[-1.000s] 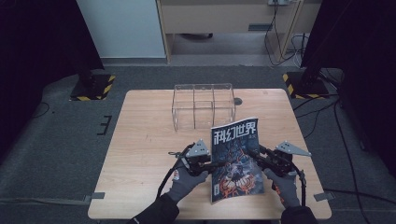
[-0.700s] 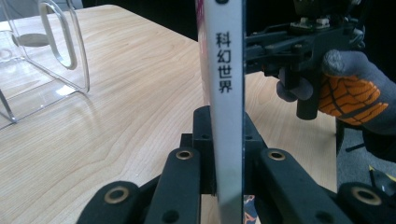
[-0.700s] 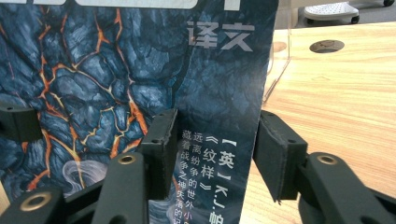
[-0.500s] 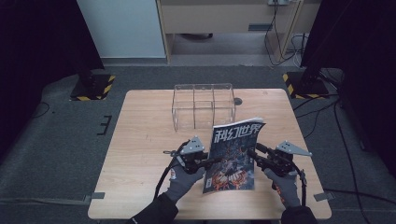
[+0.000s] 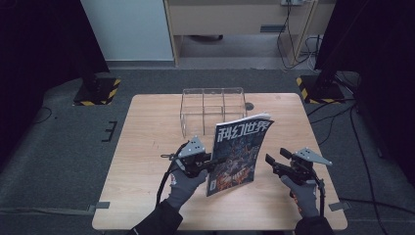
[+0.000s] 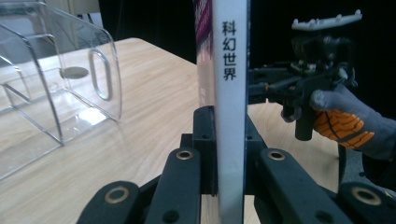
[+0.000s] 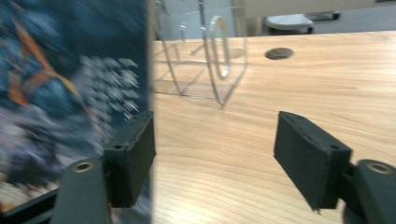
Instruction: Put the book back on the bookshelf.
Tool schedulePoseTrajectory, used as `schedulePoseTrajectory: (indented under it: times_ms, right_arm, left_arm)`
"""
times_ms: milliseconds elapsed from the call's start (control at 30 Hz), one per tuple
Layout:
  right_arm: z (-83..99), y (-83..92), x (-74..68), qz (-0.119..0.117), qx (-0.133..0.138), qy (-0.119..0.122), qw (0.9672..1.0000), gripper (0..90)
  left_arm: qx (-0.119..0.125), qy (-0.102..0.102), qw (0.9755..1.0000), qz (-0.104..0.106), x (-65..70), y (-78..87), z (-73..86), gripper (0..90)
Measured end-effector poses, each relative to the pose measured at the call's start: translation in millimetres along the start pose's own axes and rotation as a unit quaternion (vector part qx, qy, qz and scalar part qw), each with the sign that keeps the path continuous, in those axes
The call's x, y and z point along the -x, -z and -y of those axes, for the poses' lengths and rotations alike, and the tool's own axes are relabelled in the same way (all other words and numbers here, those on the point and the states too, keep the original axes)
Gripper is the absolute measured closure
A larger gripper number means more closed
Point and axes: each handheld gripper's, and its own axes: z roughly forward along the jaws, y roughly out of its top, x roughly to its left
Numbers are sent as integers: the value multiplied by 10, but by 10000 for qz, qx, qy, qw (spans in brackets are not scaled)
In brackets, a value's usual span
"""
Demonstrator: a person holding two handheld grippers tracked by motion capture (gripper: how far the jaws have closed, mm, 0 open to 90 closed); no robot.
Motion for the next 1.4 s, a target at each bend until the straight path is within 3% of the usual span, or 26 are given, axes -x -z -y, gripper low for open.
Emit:
schedulePoseTrajectory:
  times_ms: [267, 300, 400, 433, 633, 733, 800, 900, 1400]
  right_arm:
    - [55, -50, 68, 547, -205, 150, 9982, 195]
    - [77, -69, 97, 728, -350, 156, 9966, 178]
    - [102, -86, 128, 868, -493, 187, 9948, 170]
    - [129, -106, 164, 997, -715, 246, 9921, 155]
    - [160, -128, 192, 1136, -938, 311, 9886, 139]
    - [210, -166, 232, 1242, -1294, 380, 9831, 119]
    - [223, -173, 242, 1239, -1339, 405, 9824, 121]
    - [251, -182, 269, 1293, -1507, 487, 9789, 121]
    - [279, -176, 348, 1466, -1657, 401, 9744, 118]
  left_arm:
    - [124, 60, 9998, -155, -68, 111, -43, 824]
    - [161, 77, 9997, -164, -78, 131, -56, 824]
    - [206, 77, 9996, -186, -83, 159, -74, 824]
    - [239, 73, 9995, -194, -88, 180, -86, 824]
    - [395, 120, 9988, -267, -120, 278, -139, 824]
    - [469, 134, 9983, -327, -148, 341, -165, 824]
    - [496, 154, 9981, -338, -158, 358, -171, 824]
    - [560, 193, 9976, -358, -180, 403, -190, 824]
    - [859, 287, 9945, -534, -266, 619, -274, 824]
